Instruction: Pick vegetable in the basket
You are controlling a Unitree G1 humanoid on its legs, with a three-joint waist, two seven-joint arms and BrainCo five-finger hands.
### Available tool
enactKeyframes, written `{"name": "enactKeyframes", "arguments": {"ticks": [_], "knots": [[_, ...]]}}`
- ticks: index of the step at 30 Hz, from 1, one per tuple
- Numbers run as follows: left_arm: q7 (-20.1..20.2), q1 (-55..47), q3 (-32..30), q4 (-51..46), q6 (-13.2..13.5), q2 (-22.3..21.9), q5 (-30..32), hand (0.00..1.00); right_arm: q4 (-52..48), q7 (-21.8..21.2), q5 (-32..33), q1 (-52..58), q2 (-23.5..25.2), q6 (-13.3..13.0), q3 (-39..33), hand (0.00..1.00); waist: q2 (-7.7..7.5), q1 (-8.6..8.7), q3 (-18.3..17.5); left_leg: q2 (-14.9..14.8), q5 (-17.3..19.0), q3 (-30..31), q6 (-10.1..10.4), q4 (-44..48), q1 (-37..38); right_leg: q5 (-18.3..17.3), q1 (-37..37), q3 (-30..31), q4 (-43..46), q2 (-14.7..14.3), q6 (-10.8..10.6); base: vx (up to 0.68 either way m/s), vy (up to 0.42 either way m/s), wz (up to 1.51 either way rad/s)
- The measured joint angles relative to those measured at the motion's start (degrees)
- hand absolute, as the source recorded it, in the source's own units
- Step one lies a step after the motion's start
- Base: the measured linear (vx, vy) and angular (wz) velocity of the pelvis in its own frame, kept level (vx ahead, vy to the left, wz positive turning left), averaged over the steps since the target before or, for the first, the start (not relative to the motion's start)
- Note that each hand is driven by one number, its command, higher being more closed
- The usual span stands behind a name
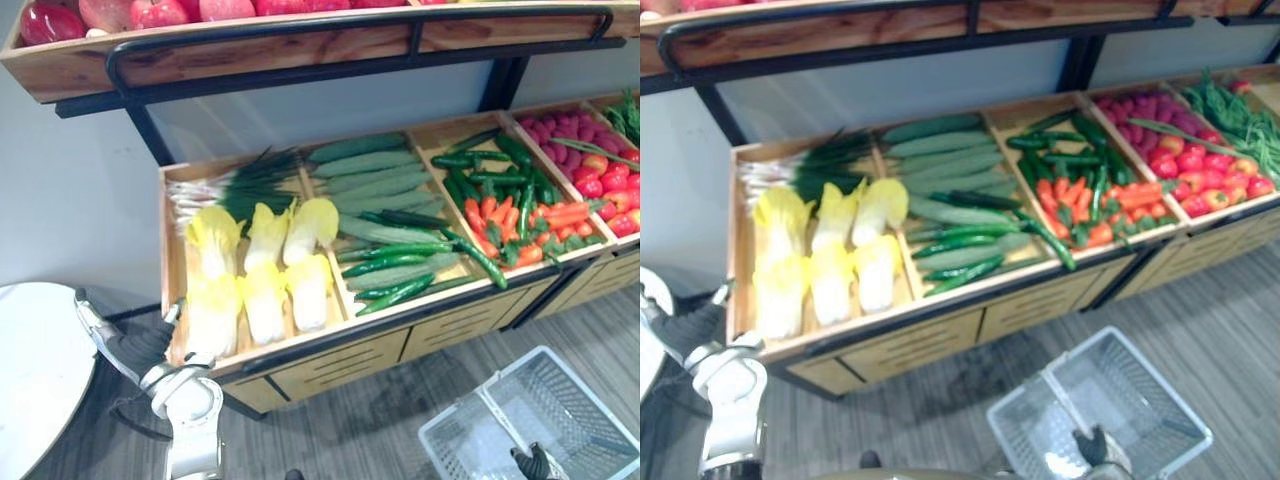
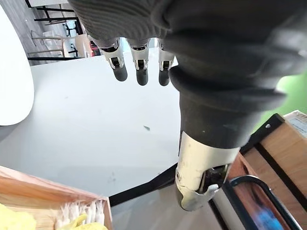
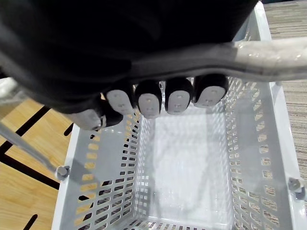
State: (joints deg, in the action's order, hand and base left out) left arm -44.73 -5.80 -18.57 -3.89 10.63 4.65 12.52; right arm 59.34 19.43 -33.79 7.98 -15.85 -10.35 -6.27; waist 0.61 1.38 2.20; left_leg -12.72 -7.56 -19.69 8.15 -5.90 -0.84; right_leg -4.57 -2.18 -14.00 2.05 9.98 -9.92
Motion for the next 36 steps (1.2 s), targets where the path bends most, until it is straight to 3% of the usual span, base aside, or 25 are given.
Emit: {"name": "enactKeyframes", "arguments": {"ticks": [18,25,36], "knots": [[2.11,-0.37,-0.54,-0.07,-1.3,-0.01,0.04,0.0,-0.06,-1.3,0.01,-0.01,0.07,0.01,-0.03,1.0,-0.64,0.03,0.0,-0.15,0.04,-0.38,0.01,-0.01,0.75,0.01,-0.26,0.6,0.16,-0.09,0.01,0.0,0.0,0.0],[4.58,-1.34,-1.18,5.48,-1.72,-0.36,-1.23,0.0,-0.13,-1.94,0.03,-0.06,0.12,0.05,-0.18,1.0,-0.76,0.02,0.01,-0.19,0.24,-0.88,0.09,-0.01,0.98,0.01,-0.23,1.01,0.02,-0.13,0.01,0.0,0.0,-0.02],[5.19,-1.3,-2.22,12.47,-2.55,-0.84,-1.22,0.0,-0.23,-2.5,0.03,-0.18,0.21,0.15,-0.55,1.0,-0.88,0.12,-0.04,-0.2,0.42,-1.67,0.15,-0.01,1.15,0.01,-0.1,1.42,-0.14,-0.13,0.01,0.0,0.0,-0.02]]}}
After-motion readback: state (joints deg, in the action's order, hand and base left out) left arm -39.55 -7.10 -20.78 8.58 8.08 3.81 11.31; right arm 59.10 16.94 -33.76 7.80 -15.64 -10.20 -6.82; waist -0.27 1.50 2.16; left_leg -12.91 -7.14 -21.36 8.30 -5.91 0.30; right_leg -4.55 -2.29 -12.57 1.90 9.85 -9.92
